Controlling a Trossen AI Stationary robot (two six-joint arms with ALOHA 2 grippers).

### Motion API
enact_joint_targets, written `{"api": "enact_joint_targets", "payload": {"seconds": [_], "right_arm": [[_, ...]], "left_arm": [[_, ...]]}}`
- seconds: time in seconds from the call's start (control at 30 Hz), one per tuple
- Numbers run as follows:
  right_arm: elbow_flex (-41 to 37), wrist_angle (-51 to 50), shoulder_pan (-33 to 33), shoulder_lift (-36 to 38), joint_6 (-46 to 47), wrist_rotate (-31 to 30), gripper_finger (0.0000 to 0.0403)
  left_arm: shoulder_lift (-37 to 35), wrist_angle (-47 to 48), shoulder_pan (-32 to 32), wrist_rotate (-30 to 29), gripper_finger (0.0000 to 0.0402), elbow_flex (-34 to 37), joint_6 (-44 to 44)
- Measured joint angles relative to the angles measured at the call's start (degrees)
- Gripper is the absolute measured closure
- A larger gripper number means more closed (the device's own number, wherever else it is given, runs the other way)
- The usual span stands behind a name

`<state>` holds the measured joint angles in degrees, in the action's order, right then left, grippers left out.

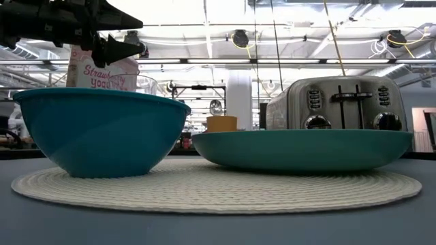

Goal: Arrange a breakfast setting
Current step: Put the apple on the white placemat to the top of the green plate

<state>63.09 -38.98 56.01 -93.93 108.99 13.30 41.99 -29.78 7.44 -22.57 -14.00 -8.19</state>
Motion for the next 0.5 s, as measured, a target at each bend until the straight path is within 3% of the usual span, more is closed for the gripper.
{"api": "enact_joint_targets", "payload": {"seconds": [0.5], "right_arm": [[0.0,7.2,0.0,0.0,-6.7,0.0,0.0030]], "left_arm": [[0.0,0.0,0.0,0.0,0.0016,0.0,0.0]]}}
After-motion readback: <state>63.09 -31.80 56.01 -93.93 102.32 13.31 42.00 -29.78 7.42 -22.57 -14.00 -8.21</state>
